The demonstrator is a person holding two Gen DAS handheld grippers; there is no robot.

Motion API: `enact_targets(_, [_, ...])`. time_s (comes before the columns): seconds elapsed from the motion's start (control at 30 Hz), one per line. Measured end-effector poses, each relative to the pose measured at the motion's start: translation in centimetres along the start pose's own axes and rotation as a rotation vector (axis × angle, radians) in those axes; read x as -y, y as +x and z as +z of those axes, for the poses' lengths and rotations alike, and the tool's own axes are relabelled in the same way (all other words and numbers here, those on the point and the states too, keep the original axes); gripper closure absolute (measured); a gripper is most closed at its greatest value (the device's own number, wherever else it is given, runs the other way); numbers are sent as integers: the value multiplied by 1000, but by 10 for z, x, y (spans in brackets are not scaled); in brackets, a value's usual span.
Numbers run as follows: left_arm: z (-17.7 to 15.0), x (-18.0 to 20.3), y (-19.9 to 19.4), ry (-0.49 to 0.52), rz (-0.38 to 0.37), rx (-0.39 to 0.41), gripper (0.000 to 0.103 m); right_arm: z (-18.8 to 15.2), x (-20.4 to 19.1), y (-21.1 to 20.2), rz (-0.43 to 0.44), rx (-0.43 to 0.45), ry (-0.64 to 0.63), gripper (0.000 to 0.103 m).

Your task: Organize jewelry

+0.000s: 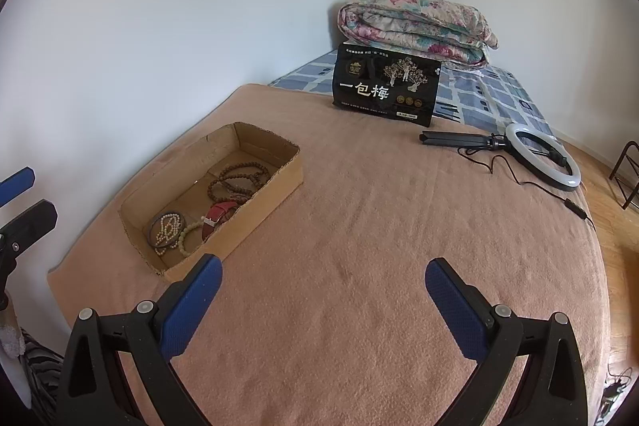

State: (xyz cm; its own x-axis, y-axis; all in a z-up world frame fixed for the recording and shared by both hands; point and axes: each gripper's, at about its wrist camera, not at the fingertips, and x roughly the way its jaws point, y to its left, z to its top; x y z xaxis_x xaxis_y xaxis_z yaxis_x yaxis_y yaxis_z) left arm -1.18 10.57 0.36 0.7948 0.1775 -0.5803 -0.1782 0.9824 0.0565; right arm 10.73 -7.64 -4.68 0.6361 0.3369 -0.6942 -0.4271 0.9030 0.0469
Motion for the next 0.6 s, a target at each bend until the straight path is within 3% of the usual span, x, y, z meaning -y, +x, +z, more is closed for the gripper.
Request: enact_targets(0.6, [0, 0, 0, 0, 0, 0, 1, -5, 3, -2, -6, -11, 3, 0])
